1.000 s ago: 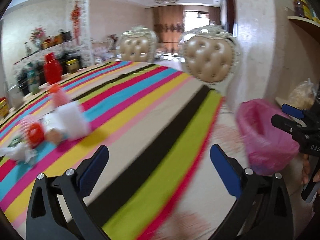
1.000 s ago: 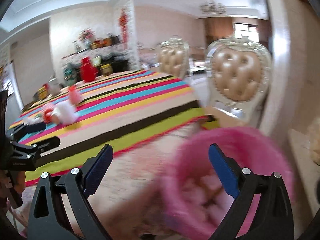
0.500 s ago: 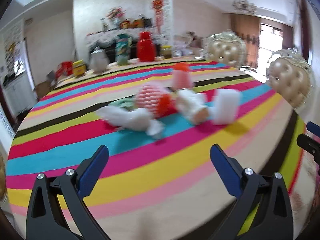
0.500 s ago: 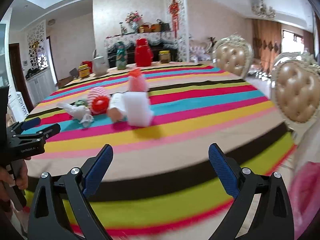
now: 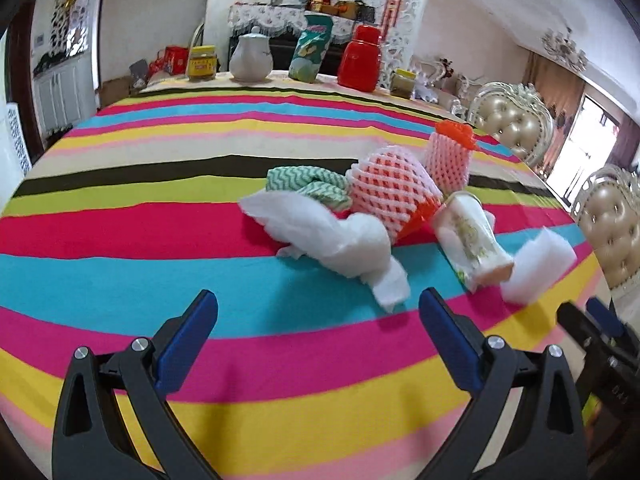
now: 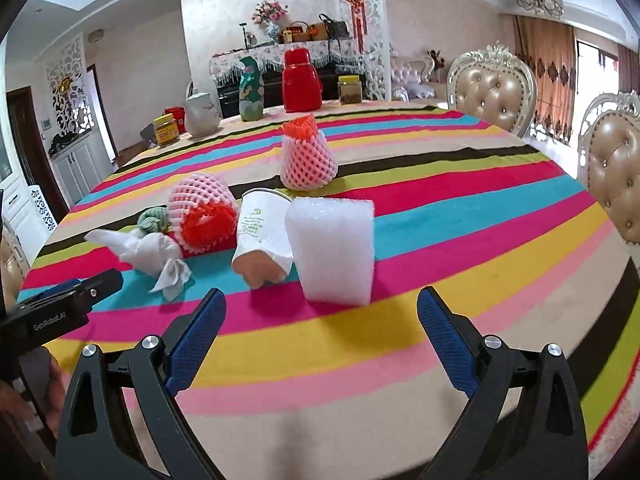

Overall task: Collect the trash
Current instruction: 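Move both tools back over the table toward the remaining trash, then grasp the white foam block with the right tool while the left tool grasps the tissue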

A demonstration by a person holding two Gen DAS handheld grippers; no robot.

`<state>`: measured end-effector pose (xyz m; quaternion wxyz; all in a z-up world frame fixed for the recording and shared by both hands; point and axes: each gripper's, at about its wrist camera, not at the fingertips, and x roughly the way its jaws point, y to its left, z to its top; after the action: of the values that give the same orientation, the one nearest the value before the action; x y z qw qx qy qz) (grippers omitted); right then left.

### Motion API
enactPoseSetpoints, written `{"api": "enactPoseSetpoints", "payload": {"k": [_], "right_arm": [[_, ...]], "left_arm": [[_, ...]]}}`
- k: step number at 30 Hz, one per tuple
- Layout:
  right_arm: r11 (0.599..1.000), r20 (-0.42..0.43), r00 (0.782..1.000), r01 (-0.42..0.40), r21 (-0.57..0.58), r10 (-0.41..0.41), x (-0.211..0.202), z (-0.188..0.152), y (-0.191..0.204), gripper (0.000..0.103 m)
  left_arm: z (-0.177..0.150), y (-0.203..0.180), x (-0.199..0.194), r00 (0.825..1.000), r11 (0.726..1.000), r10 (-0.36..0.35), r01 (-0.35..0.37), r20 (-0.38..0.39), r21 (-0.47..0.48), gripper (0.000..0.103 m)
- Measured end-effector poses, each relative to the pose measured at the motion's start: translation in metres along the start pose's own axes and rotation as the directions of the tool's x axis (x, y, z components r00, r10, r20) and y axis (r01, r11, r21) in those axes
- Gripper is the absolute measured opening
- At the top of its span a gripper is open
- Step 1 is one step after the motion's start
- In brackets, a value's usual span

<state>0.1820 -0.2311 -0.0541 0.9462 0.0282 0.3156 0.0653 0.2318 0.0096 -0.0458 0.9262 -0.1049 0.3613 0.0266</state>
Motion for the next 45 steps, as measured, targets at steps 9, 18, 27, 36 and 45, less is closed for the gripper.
{"api": "enactPoseSetpoints", "payload": {"k": [9,18,27,36,45], "right_arm": [[0.999,-0.019,0.999,0.029,0.014,-0.029,0.030,0.016,-0.005,0.089],[0.998,-0.062,0.997,0.053,0.030,-0.051,0.047,0.019,-0.007,0.052],[0.999,0.000,0.999,0.032,0.025,-0.032,0.036,0.018,-0.006,0.051],[0.999,0.019,1.000,0.016,0.031,-0.016,0.031,0.018,-0.007,0.051],[0.999,0.031,0.999,0.032,0.017,-0.032,0.028,0.017,-0.003,0.051]], "left_arm": [[0.024,-0.015,0.037,0.996,0.996,0.091,-0.090,-0.010,0.026,0.086],[0.024,-0.027,0.056,0.998,0.996,0.007,0.000,-0.070,0.089,0.044],[0.020,-0.031,0.036,0.999,0.989,-0.039,0.034,0.028,0.144,0.034],[0.019,-0.029,0.016,0.989,0.986,-0.037,0.013,0.145,0.166,0.033],[0.024,-0.024,0.002,0.977,0.988,-0.038,0.006,0.208,0.154,0.034]]}}
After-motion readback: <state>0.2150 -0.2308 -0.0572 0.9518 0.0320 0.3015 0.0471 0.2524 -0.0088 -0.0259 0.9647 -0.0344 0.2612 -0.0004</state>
